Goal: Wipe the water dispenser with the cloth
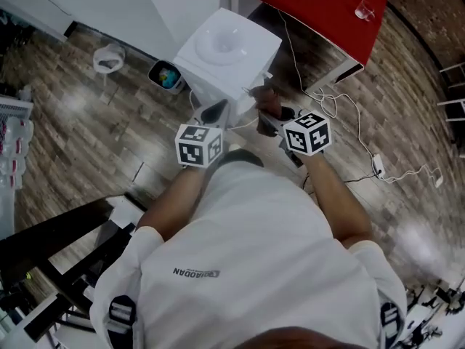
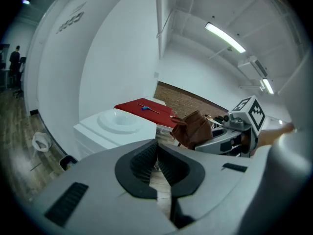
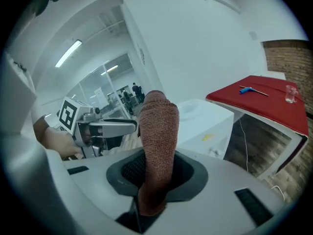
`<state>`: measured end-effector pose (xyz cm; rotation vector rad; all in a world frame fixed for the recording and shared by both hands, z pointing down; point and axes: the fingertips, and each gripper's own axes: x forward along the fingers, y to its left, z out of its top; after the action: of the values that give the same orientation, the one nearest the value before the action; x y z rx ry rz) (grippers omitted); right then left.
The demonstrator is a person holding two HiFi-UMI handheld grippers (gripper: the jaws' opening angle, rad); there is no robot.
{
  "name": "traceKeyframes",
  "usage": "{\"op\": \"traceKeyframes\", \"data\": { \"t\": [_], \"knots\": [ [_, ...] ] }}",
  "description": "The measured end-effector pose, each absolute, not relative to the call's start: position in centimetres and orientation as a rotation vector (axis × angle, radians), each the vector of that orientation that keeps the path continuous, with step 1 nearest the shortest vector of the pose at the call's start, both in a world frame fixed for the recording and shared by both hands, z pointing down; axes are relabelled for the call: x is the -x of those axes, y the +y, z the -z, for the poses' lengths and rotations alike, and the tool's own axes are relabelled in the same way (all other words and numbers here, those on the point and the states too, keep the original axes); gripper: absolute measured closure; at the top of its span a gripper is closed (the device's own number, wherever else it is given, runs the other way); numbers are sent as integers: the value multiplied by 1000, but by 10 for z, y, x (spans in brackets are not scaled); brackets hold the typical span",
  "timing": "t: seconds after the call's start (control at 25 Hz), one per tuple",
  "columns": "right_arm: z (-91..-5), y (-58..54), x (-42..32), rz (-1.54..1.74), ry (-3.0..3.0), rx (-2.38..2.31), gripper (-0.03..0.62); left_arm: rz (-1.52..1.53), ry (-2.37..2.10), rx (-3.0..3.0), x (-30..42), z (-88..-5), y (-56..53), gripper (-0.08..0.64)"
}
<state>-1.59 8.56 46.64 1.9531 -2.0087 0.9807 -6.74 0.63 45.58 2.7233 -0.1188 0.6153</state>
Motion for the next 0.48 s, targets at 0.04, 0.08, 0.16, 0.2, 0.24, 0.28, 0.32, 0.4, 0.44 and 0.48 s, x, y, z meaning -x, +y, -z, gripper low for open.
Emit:
{"op": "traceKeyframes", "data": {
  "t": [0.04, 0.08, 0.16, 0.2, 0.24, 0.28, 0.32, 0.4, 0.44, 0.48],
  "knots": [
    [-468, 75, 15, -985, -2024, -1898, 506, -611, -150, -2713, 66, -455, -1, 560],
    [-470, 65, 15, -989, -2039, -1844, 506, -607, -176, -2707, 65, -454, -7, 560],
    [-475, 46, 18, -986, -2067, -1746, 507, -600, -223, -2701, 66, -452, -20, 560],
    [-478, 36, 19, -982, -2077, -1705, 506, -595, -247, -2700, 66, -451, -27, 560],
    [-481, 28, 19, -979, -2084, -1668, 506, -587, -273, -2700, 66, -450, -33, 560],
    [-485, 20, 20, -980, -2090, -1635, 507, -579, -300, -2701, 68, -449, -39, 560],
    [-489, 14, 22, -986, -2095, -1602, 506, -570, -328, -2702, 71, -447, -43, 560],
    [-498, 3, 27, -1009, -2100, -1533, 506, -556, -385, -2697, 80, -445, -49, 560],
    [-502, -1, 28, -1023, -2099, -1499, 507, -553, -414, -2690, 85, -445, -51, 560],
    [-506, -4, 29, -1037, -2097, -1466, 506, -553, -444, -2679, 91, -446, -53, 560]
  ]
}}
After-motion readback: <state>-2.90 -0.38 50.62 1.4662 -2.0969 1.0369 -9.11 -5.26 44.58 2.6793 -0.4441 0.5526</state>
